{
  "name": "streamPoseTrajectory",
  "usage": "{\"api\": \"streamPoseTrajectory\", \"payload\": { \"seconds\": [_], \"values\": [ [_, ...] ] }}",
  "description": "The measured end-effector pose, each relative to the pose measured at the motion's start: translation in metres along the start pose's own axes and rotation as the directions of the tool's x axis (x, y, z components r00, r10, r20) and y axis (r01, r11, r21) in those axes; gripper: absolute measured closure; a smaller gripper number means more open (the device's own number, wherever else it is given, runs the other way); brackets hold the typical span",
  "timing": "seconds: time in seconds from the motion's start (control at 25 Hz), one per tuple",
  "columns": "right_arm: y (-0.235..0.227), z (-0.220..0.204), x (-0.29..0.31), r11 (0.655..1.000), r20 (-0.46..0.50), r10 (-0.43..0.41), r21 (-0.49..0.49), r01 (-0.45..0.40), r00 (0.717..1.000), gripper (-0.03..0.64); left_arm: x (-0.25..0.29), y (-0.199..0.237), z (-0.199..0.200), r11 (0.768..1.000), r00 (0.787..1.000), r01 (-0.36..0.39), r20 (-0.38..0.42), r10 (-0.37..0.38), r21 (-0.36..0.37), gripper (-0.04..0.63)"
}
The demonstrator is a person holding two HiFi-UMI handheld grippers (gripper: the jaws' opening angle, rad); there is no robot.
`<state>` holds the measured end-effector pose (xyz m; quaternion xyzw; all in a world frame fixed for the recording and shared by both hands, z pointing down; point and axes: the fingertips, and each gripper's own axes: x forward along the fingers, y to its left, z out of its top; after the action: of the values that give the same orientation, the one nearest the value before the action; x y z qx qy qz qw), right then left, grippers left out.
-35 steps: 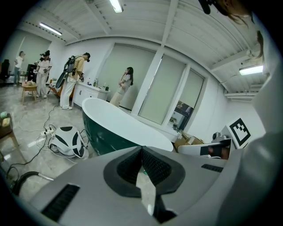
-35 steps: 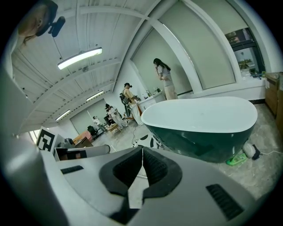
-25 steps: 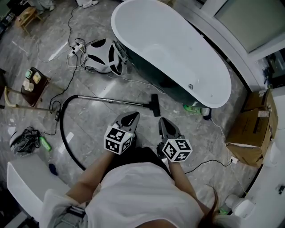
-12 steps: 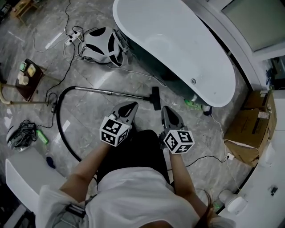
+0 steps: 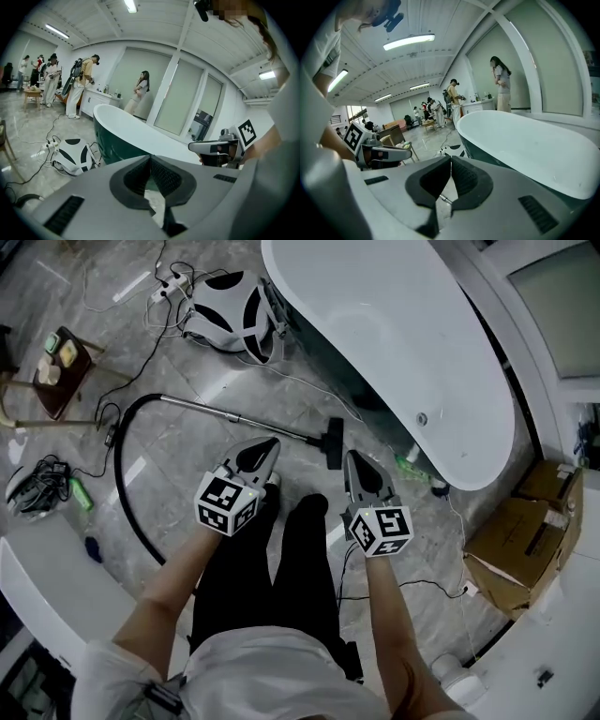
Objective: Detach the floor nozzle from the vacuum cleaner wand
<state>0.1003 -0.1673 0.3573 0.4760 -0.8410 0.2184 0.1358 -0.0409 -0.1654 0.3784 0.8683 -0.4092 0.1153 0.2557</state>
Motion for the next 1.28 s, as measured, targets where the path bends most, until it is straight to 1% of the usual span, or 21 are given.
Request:
{"api": "streamPoseTrajectory", "payload": {
  "seconds": [0.08,0.16,0.32,0.4,0.6,0.72,0.88,1.0,1.08,1.16,1.28],
  "values": [
    [-0.006,-0.004,0.008,0.999,-0.011,0.029,-0.022,-0.029,1.0,0.6,0.006,0.005,-0.004,1.0,1.0,-0.009,-0.001,0.009,0.012,0.584],
    [-0.013,-0.011,0.015,0.998,-0.022,0.057,-0.024,-0.058,0.998,0.6,0.013,0.008,-0.011,1.0,1.0,-0.014,-0.003,0.014,0.009,0.584],
    [-0.032,-0.032,0.035,0.997,-0.046,0.079,0.029,-0.078,0.996,0.6,0.032,0.018,-0.03,1.0,1.0,-0.019,-0.016,0.019,-0.017,0.584],
    [-0.039,-0.047,0.044,0.995,-0.067,0.087,0.045,-0.084,0.994,0.6,0.043,0.023,-0.046,1.0,0.999,-0.023,-0.034,0.022,-0.017,0.584],
    [-0.049,-0.083,0.066,0.99,-0.122,0.139,0.004,-0.14,0.983,0.6,0.067,0.04,-0.085,0.999,0.997,-0.036,-0.066,0.035,-0.023,0.584],
    [-0.055,-0.105,0.08,0.986,-0.132,0.164,0.011,-0.164,0.978,0.6,0.077,0.049,-0.109,0.998,0.995,-0.049,-0.085,0.045,-0.046,0.584],
    [-0.06,-0.141,0.101,0.985,-0.147,0.17,0.054,-0.164,0.974,0.6,0.086,0.058,-0.148,0.998,0.991,-0.031,-0.134,0.023,-0.06,0.584],
    [-0.06,-0.171,0.115,0.982,-0.181,0.189,0.036,-0.186,0.965,0.6,0.099,0.063,-0.176,0.998,0.985,-0.007,-0.17,-0.004,-0.059,0.584],
    [-0.063,-0.188,0.123,0.98,-0.202,0.2,0.021,-0.2,0.959,0.6,0.109,0.067,-0.193,0.999,0.981,0.007,-0.196,-0.016,-0.047,0.584],
    [-0.071,-0.205,0.133,0.979,-0.221,0.199,0.009,-0.202,0.955,0.6,0.123,0.072,-0.208,1.0,0.974,0.017,-0.227,-0.02,-0.016,0.584],
    [-0.09,-0.229,0.149,0.985,-0.246,0.167,-0.001,-0.173,0.955,0.6,0.146,0.085,-0.228,1.0,0.963,0.022,-0.271,-0.018,0.012,0.584]
  ]
}}
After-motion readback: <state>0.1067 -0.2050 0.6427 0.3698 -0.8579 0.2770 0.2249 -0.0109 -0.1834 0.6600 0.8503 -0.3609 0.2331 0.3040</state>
